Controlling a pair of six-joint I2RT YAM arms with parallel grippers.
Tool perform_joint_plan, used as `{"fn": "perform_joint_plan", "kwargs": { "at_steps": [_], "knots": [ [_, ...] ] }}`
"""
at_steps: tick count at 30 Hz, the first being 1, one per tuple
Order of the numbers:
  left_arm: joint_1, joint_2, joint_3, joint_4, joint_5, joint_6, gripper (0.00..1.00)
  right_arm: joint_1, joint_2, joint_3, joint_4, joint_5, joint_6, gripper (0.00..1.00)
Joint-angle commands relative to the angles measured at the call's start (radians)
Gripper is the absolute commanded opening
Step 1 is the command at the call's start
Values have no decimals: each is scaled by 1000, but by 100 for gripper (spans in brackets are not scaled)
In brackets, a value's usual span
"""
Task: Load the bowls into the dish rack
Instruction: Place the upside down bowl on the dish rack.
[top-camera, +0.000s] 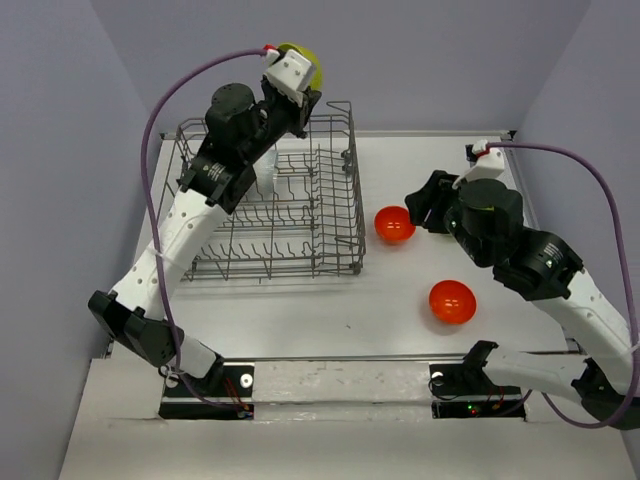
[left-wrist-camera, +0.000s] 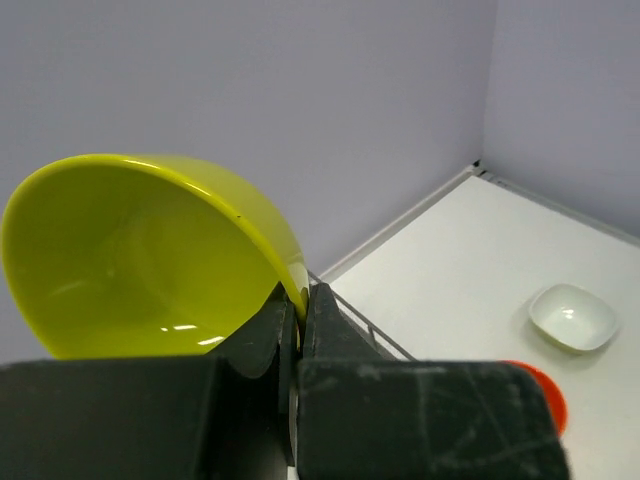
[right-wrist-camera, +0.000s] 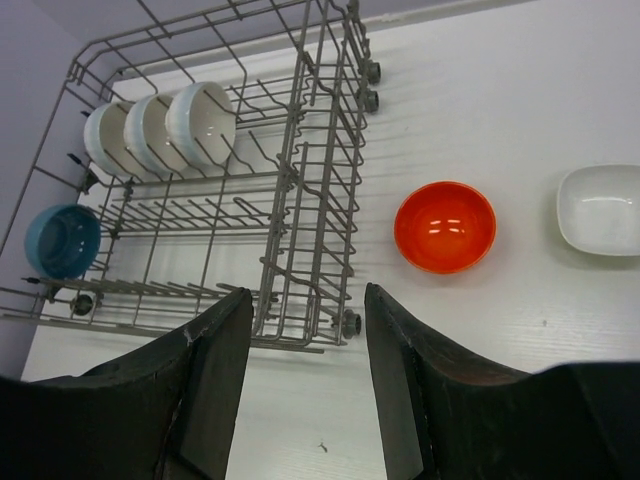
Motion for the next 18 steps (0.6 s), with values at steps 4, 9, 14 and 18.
{"fn": "perform_joint_plan", "kwargs": {
  "at_steps": [4, 9, 14, 18],
  "knots": [
    [197, 47, 0, 211, 552, -432, 0, -4, 62, 8, 138, -134, -23, 55],
    [303, 85, -119, 541, 701, -769, 0, -4, 108, 1, 155, -167, -34, 55],
    [352, 159, -178, 807, 796, -1015, 0, -4, 148, -27, 190, -221, -44, 56],
    [392, 234, -212, 1039, 817, -1203, 0, -4, 182, -41, 217, -220, -54, 56]
  ]
}}
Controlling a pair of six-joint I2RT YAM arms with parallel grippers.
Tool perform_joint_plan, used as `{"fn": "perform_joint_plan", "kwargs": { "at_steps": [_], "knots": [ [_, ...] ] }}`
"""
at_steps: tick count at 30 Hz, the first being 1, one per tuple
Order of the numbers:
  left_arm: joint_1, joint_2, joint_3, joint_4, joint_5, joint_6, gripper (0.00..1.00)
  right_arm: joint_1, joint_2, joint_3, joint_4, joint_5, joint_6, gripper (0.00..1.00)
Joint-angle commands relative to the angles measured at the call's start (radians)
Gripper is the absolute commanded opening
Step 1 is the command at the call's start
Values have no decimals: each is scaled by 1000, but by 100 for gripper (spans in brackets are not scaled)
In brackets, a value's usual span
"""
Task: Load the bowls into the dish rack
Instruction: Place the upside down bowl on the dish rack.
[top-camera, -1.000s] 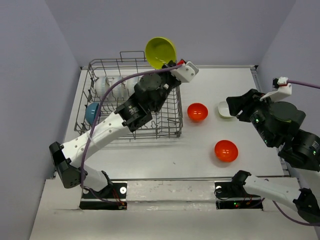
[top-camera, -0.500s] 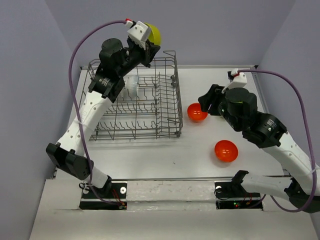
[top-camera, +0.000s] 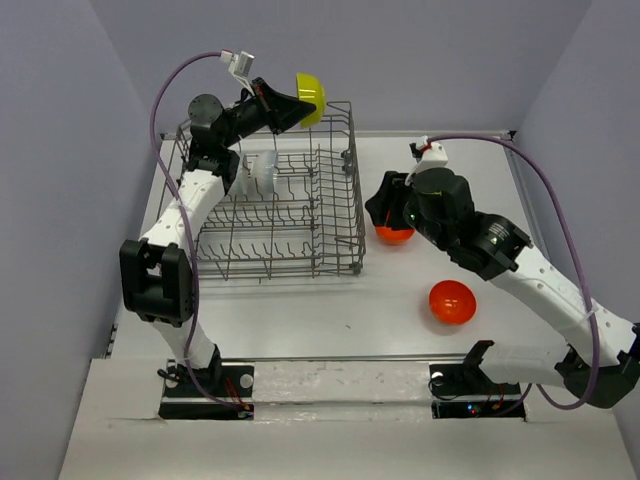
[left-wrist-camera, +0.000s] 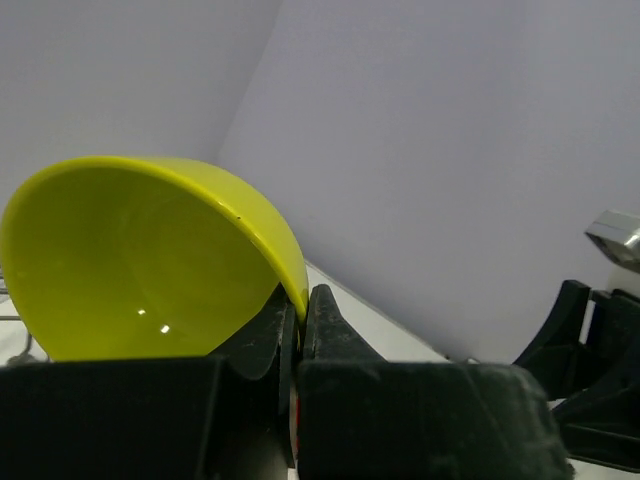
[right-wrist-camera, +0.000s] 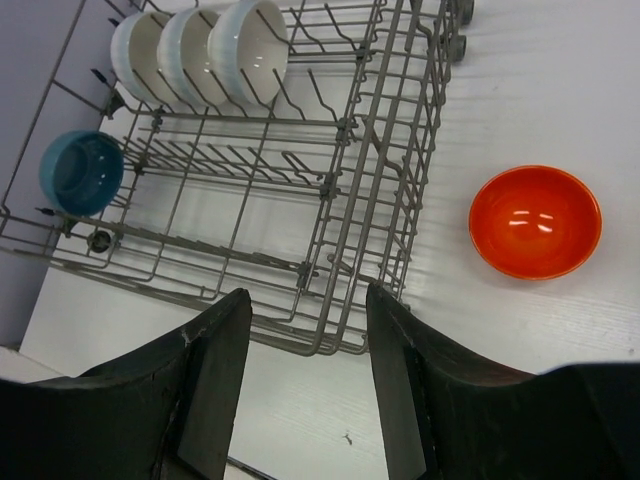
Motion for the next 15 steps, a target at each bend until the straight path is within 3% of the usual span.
{"fn": "perform_joint_plan", "kwargs": {
  "at_steps": [1, 8, 15],
  "knots": [
    [37, 32, -8, 385, 93, -302, 0, -4, 33, -11, 81, -21, -28, 56],
    [74, 196, 4, 704, 90, -597, 0, -4, 110, -34, 127, -29, -34, 56],
    [80, 331, 42, 857, 62, -766, 0, -4, 161, -42, 158, -38, -36, 56]
  ]
}}
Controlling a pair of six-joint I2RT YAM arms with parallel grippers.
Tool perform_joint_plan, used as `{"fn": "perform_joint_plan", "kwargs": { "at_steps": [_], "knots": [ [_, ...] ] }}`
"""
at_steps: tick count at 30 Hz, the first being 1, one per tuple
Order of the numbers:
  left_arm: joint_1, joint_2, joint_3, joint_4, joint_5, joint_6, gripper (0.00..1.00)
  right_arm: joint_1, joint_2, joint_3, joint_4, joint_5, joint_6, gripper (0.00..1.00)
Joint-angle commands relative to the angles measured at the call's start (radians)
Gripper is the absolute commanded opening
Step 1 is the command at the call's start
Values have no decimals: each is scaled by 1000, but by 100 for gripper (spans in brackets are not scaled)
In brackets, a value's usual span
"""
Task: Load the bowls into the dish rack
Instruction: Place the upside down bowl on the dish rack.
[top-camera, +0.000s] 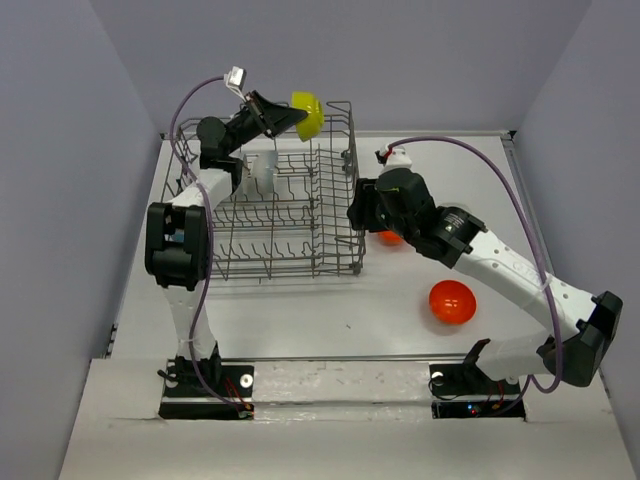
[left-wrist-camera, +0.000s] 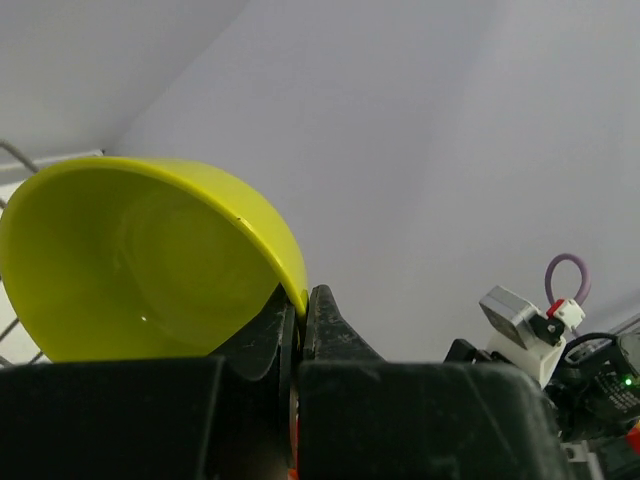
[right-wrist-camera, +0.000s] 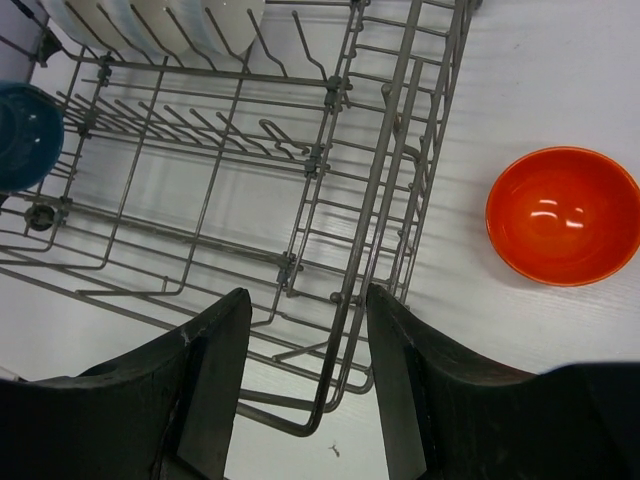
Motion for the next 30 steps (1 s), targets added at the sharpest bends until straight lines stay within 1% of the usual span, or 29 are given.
{"fn": "perform_joint_plan", "kwargs": {
  "at_steps": [1, 3, 5, 6, 9, 11, 14, 15, 30],
  "knots": [
    [2, 39, 58, 302, -20, -155, 0, -3, 13, 1, 76, -7, -14, 56],
    [2, 55, 61, 273, -26, -149, 0, -3, 18, -3, 78, -5, -14, 56],
    [2, 59, 65, 229, -30, -111, 0, -3, 21, -10, 78, -4, -14, 56],
    [2, 59, 67, 176, -32, -93, 0, -3, 21, -13, 78, -4, -16, 55],
    [2, 66, 84, 89, -40, -36, 0, -3, 22, -20, 81, 1, -16, 55],
    [-2, 78, 105, 69, -41, -25, 0, -3, 25, -23, 82, -1, -16, 55],
    [-6, 89, 136, -10, -53, 7, 0, -3, 24, -29, 84, -1, -16, 55],
    [-10, 94, 145, -62, -58, 39, 0, -3, 27, -31, 87, -1, -16, 55],
    [-52, 210, 306, -259, -124, 102, 0, -3, 53, -60, 109, 13, -25, 54]
  ]
}}
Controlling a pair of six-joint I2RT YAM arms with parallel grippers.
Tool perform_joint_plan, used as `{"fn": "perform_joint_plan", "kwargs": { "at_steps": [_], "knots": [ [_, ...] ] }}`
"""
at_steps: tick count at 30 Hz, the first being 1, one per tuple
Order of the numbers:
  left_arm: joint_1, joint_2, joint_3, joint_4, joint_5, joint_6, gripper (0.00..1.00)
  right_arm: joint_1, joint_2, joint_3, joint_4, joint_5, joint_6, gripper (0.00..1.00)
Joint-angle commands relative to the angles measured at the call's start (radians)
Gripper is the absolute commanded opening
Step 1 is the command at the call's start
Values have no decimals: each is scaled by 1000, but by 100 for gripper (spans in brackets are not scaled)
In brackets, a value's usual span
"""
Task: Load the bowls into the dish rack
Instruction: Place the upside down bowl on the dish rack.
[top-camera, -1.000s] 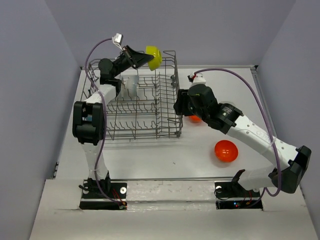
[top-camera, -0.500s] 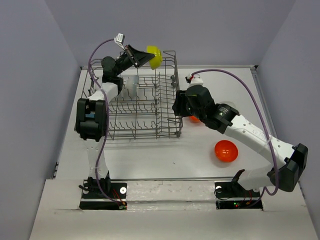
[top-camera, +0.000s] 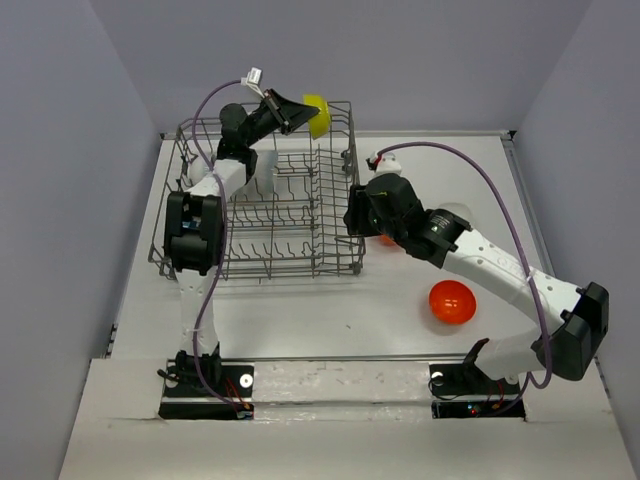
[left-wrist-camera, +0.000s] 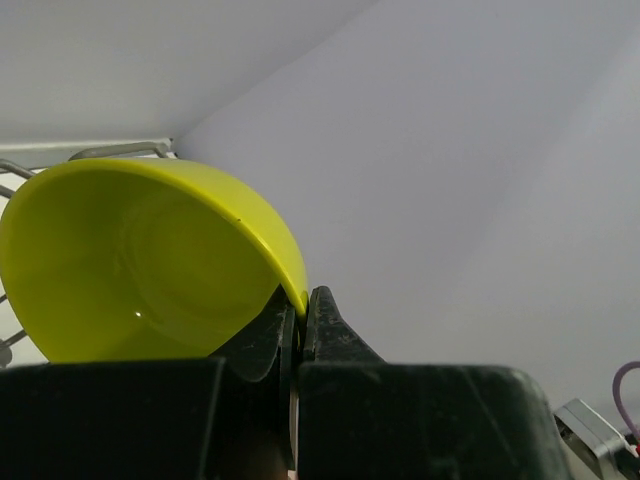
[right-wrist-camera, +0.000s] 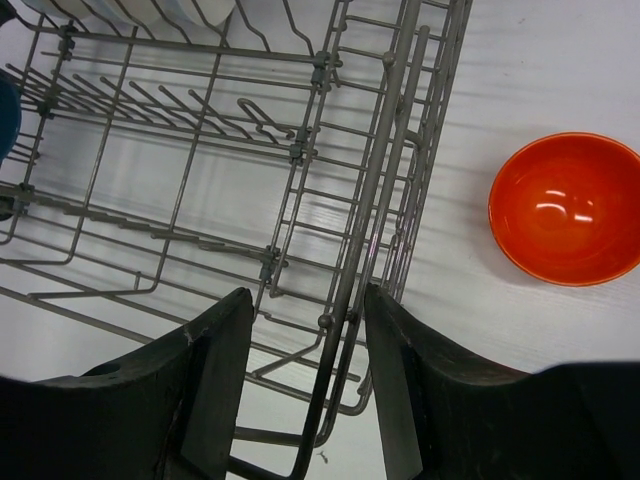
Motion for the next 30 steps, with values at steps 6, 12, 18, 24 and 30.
{"fn": "perform_joint_plan", "kwargs": {
  "at_steps": [6, 12, 18, 24, 30],
  "knots": [
    [-20, 6, 95, -88, -43, 70, 0, -3, 9, -15, 62, 8, -15, 54],
    [-30, 10, 92, -177, -41, 122, 0, -3, 19, -16, 68, -1, -15, 54],
    [-48, 19, 106, -297, -37, 201, 0, -3, 20, -16, 73, -7, -18, 54],
    [-68, 37, 124, -374, -37, 277, 0, -3, 17, -16, 76, -9, -17, 53],
    [-92, 63, 152, -404, -35, 302, 0, -3, 14, -16, 74, -7, -18, 53]
  ]
}}
